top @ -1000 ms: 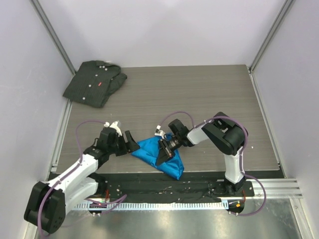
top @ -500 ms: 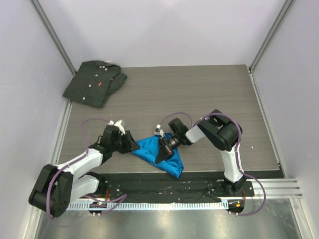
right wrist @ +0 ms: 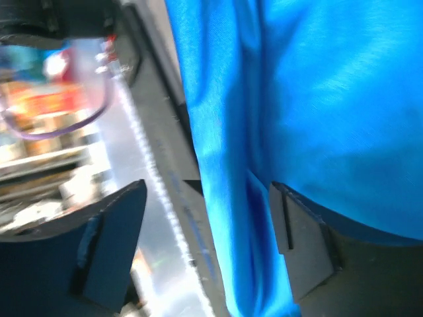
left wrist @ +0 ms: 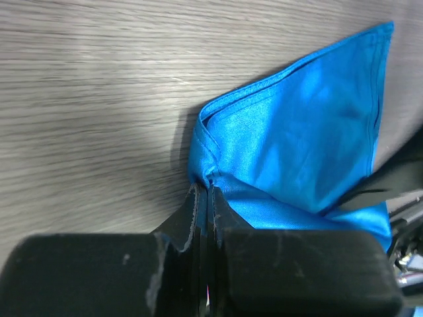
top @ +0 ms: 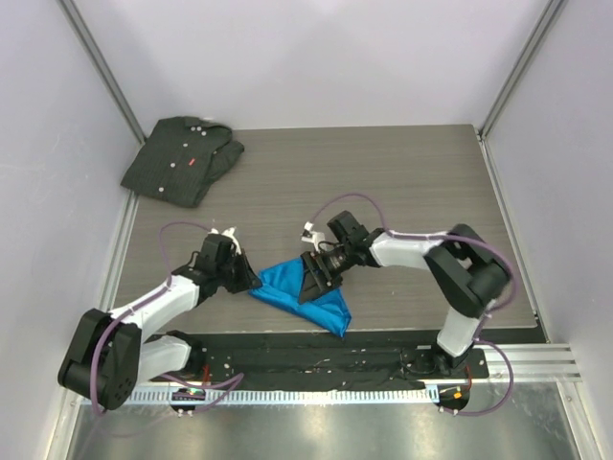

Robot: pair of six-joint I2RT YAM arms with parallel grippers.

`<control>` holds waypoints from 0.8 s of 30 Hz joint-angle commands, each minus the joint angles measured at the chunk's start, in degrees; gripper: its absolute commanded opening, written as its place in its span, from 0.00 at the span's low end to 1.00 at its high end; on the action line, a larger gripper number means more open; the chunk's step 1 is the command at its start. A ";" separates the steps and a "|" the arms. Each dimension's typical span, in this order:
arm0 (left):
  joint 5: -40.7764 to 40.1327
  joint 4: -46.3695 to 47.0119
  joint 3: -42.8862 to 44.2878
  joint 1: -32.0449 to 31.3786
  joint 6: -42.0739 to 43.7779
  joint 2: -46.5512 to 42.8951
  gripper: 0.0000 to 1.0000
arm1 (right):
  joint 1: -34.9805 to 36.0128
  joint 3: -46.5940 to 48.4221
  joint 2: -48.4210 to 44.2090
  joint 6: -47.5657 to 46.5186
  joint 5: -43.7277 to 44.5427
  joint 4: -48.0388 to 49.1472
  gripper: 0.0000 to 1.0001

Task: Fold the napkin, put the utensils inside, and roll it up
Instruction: Roll the napkin with the utensil

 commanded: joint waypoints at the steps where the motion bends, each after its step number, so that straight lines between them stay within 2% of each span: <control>1: -4.33 -9.60 4.15 0.07 0.17 0.31 0.00 | 2.92 0.55 -11.04 -8.66 19.47 -11.83 0.86; 2: -4.51 -10.05 4.50 0.07 0.17 0.32 0.00 | 5.19 -0.15 -12.72 -9.02 24.46 -12.19 0.88; 6: -5.56 -11.02 5.30 0.07 0.26 0.49 0.00 | 9.51 -2.18 -18.35 -9.19 33.72 -12.10 0.91; 19: -5.56 -12.42 6.88 0.07 0.26 1.28 0.00 | 17.43 -3.94 -16.43 -10.33 40.86 -15.52 0.92; 20: -5.65 -12.42 6.88 0.07 0.26 1.37 0.00 | 17.78 -3.68 -16.25 -10.51 40.77 -15.88 0.91; 22: -6.09 -12.86 6.97 0.07 0.26 1.63 0.00 | 18.75 -2.53 -15.46 -10.60 40.94 -18.42 0.82; 24: -6.27 -12.95 7.14 0.07 0.26 1.81 0.00 | 19.10 -1.48 -15.02 -10.25 41.73 -19.83 0.69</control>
